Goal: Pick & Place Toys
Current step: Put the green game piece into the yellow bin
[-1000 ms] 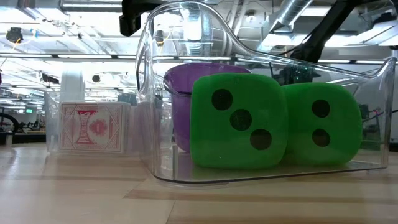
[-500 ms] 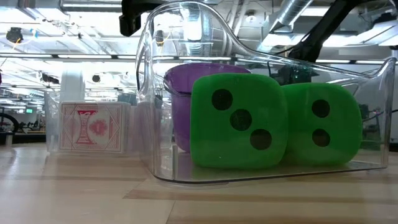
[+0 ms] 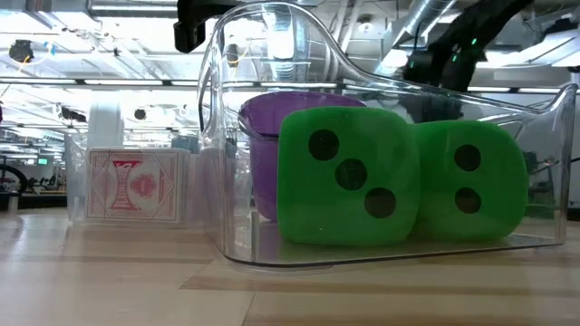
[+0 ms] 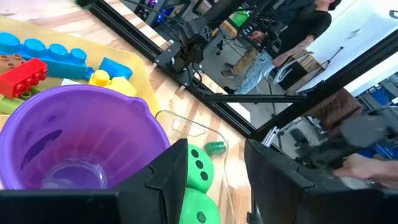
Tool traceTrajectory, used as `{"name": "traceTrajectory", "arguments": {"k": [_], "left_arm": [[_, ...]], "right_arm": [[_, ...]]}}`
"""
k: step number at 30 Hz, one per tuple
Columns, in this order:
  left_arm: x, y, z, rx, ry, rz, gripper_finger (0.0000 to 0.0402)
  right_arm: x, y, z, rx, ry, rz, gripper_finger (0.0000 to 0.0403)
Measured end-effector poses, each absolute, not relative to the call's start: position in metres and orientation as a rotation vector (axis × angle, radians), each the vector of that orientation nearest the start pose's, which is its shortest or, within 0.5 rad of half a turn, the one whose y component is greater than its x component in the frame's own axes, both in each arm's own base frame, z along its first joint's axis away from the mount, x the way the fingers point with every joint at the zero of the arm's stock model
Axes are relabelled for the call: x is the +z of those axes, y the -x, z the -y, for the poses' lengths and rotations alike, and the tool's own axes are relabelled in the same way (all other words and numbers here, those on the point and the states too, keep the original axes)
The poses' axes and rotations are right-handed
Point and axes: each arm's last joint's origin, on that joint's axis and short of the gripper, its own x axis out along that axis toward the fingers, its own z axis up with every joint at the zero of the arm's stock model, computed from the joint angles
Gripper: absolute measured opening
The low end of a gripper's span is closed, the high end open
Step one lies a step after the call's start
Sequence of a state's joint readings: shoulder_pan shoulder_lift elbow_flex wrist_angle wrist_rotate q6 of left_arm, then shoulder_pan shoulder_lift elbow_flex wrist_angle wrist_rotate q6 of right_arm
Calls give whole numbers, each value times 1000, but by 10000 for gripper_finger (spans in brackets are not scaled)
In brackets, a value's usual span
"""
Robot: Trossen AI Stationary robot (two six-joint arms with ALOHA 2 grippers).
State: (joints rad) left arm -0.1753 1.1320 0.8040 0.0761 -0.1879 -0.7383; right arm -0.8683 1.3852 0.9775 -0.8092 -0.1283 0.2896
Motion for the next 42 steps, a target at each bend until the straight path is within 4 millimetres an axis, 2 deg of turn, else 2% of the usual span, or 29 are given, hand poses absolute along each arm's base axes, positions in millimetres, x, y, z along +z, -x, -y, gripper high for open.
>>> {"name": "traceTrajectory", "arguments": {"k": [3, 8, 13, 17, 23, 28, 34, 42], "left_arm": [[296, -249, 39, 107, 689, -229, 154], [296, -249, 39, 107, 688, -230, 154], [297, -249, 38, 130, 689, -219, 154], [297, -250, 37, 147, 688, -202, 154], [299, -250, 35, 150, 695, -187, 154], [299, -250, 35, 151, 699, -186, 154], [299, -250, 35, 151, 699, -187, 154], [299, -250, 35, 151, 699, -187, 154]], "right_arm": [[249, -166, 174, -749, -830, -946, 135], [268, -171, 145, -650, -834, -883, 135], [274, -188, 120, -536, -854, -860, 135], [270, -206, 108, -476, -848, -867, 138], [251, -233, 102, -444, -834, -923, 139], [231, -247, 104, -444, -829, -990, 139], [219, -254, 108, -445, -831, -1023, 139], [219, -255, 108, -434, -815, -1017, 139]]}}
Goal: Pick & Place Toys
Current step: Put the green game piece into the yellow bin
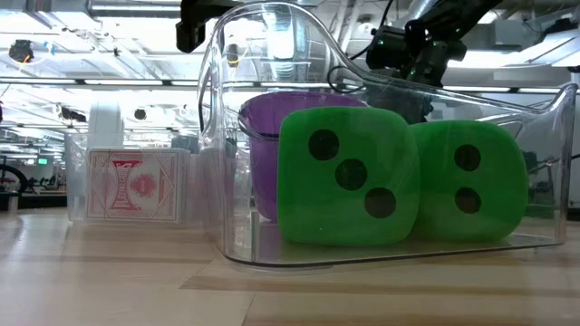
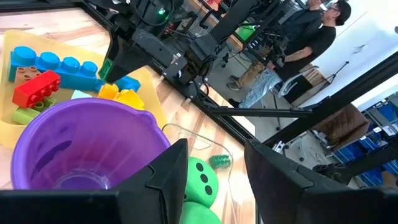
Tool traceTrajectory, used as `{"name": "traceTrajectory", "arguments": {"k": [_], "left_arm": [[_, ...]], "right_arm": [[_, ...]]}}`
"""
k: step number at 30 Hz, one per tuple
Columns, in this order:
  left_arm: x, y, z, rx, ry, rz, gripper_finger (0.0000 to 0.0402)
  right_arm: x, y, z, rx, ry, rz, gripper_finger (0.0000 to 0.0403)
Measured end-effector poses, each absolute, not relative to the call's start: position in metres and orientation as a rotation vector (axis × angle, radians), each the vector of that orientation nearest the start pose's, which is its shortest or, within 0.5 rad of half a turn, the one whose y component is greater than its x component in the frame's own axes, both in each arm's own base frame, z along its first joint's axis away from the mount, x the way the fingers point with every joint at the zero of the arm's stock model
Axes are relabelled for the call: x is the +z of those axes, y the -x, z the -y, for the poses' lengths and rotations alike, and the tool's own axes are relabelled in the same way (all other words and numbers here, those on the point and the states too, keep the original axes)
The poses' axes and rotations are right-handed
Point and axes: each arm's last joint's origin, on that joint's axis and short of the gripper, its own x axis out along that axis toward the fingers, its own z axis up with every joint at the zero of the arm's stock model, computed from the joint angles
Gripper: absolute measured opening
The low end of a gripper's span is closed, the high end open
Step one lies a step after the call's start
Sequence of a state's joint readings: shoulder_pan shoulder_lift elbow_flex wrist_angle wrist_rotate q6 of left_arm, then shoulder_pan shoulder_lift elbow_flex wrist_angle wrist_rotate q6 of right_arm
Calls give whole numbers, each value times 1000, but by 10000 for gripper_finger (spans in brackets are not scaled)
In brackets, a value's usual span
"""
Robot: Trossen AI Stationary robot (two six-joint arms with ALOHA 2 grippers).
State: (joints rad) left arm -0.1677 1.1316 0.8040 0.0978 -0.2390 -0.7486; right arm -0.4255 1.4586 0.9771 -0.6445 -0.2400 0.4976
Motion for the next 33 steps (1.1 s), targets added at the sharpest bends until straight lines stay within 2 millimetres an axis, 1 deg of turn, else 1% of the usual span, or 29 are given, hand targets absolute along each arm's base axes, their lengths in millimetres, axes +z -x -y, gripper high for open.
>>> {"name": "traceTrajectory", "arguments": {"k": [5, 16, 22, 27, 30, 33], "left_arm": [[299, -250, 35, 152, 699, -187, 154], [299, -250, 35, 152, 699, -187, 154], [299, -250, 35, 151, 699, -187, 154], [298, -250, 35, 151, 695, -188, 154], [298, -250, 35, 151, 691, -189, 154], [298, -250, 35, 152, 689, -191, 154]], "right_arm": [[219, -255, 108, -434, -819, -1017, 147], [219, -255, 108, -442, -833, -1015, 216], [220, -254, 107, -441, -839, -1014, 233], [232, -248, 103, -441, -837, -979, 234], [245, -238, 98, -445, -845, -959, 235], [254, -226, 90, -465, -850, -974, 235]]}}
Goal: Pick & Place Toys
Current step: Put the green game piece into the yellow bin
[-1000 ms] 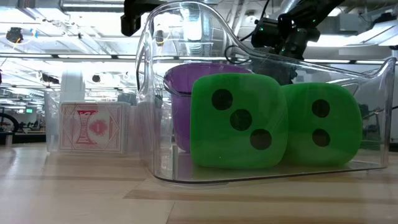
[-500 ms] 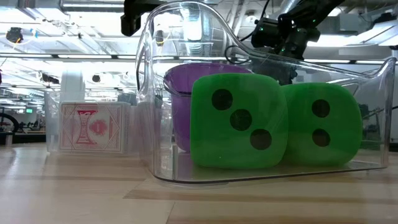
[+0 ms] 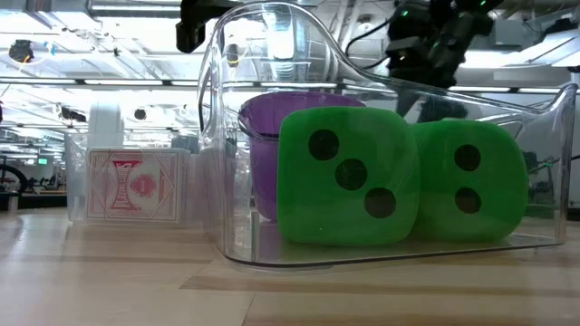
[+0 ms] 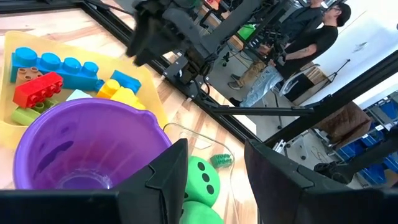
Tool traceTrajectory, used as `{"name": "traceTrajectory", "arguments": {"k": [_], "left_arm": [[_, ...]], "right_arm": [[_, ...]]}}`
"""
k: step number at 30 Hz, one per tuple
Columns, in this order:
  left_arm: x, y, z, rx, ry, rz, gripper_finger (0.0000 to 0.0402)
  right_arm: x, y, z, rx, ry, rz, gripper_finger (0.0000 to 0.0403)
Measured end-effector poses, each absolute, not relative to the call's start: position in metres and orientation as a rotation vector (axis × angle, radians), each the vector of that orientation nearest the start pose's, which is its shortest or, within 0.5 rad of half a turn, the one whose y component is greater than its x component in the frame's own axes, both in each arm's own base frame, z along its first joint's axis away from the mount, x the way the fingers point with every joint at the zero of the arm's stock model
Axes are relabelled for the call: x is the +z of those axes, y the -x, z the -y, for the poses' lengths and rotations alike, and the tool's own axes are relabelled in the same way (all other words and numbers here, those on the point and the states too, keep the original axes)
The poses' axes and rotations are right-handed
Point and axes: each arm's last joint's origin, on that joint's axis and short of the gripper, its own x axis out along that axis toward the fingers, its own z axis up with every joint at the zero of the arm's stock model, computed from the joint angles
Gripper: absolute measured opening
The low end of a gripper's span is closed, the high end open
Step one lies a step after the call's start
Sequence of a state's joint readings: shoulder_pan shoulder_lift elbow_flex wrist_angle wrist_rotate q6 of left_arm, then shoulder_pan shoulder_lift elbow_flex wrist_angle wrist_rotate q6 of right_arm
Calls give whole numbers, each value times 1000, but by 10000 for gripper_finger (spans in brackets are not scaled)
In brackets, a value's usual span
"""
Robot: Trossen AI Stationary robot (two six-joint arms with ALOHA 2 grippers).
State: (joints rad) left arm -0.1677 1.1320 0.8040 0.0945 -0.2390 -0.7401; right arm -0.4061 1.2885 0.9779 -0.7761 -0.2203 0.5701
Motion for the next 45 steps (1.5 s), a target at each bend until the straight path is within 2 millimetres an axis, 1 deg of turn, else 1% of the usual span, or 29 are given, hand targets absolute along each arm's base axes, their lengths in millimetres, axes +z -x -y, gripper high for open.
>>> {"name": "traceTrajectory", "arguments": {"k": [4, 8, 14, 17, 23, 28, 31, 34, 37, 39, 45], "left_arm": [[298, -250, 35, 147, 642, -195, 154], [298, -250, 34, 145, 591, -196, 154], [298, -251, 27, 167, 522, -193, 154], [298, -252, 22, 165, 491, -196, 154], [298, -253, 16, 66, 407, -225, 154], [298, -253, 15, 39, 415, -229, 154], [298, -253, 15, 39, 423, -228, 154], [298, -253, 15, 45, 468, -226, 154], [300, -253, 15, 46, 521, -206, 154], [303, -254, 15, 43, 555, -182, 154], [311, -255, 15, 24, 574, -97, 154]], "right_arm": [[266, -208, 72, -508, -837, -1015, 235], [276, -195, 51, -534, -846, -1024, 235], [289, -178, 15, -559, -948, -1005, 235], [289, -168, -4, -594, -984, -1071, 235], [284, -156, -46, -595, -1000, -1216, 235], [284, -143, -78, -536, -999, -1276, 235], [284, -132, -94, -513, -957, -1294, 235], [283, -123, -107, -517, -906, -1276, 235], [277, -119, -122, -529, -859, -1281, 235], [270, -121, -133, -534, -835, -1296, 235], [244, -143, -162, -555, -808, -1342, 235]]}}
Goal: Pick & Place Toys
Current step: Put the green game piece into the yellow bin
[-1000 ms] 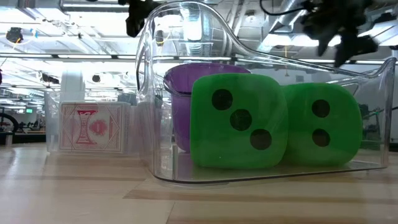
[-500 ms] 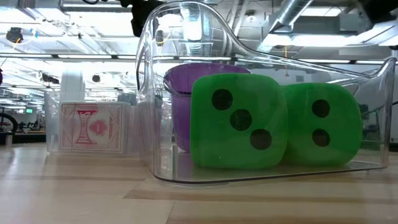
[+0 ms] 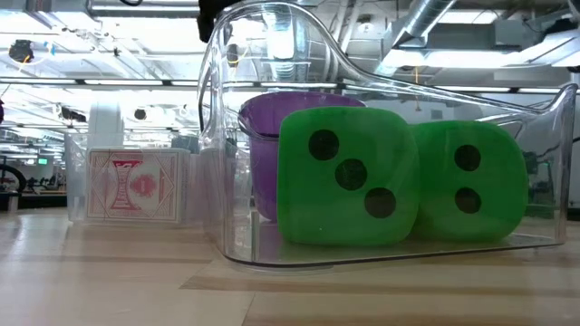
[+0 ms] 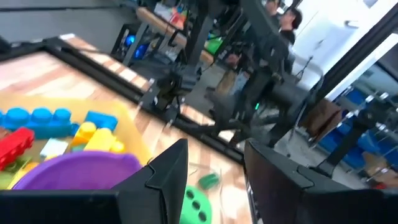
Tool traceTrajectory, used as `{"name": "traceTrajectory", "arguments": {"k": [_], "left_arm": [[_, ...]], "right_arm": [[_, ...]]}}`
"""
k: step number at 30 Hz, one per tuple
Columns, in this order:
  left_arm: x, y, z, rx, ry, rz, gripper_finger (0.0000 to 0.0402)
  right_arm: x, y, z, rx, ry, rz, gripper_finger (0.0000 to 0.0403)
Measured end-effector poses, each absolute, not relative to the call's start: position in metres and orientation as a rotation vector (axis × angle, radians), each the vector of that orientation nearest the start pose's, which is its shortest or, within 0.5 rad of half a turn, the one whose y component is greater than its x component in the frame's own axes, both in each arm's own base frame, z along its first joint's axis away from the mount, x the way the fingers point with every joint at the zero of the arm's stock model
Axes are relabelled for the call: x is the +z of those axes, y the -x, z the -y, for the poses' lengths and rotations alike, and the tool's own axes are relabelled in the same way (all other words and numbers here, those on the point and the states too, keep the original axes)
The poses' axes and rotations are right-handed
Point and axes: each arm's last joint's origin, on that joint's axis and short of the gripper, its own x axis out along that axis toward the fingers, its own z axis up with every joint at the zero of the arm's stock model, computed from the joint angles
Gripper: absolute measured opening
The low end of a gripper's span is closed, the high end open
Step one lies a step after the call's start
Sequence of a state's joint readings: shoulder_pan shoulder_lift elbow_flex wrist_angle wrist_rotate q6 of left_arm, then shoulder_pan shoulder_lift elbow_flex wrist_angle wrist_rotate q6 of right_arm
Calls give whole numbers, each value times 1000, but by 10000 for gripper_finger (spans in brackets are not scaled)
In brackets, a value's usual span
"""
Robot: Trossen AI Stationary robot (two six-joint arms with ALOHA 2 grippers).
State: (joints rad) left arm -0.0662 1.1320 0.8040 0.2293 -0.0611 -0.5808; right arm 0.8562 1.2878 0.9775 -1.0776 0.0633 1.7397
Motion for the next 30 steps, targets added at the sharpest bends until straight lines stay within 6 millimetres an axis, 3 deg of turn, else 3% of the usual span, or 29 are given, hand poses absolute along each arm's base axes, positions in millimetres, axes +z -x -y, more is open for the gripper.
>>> {"name": "traceTrajectory", "arguments": {"k": [10, 21, 30], "left_arm": [[323, -255, 14, 47, 584, 43, 154], [328, -255, 17, 22, 615, 85, 154], [328, -254, 22, 3, 620, 82, 154]], "right_arm": [[200, -166, -196, -610, -814, -1407, 235], [166, -181, -214, -593, -745, -1379, 235], [147, -178, -221, -640, -683, -1411, 235]]}}
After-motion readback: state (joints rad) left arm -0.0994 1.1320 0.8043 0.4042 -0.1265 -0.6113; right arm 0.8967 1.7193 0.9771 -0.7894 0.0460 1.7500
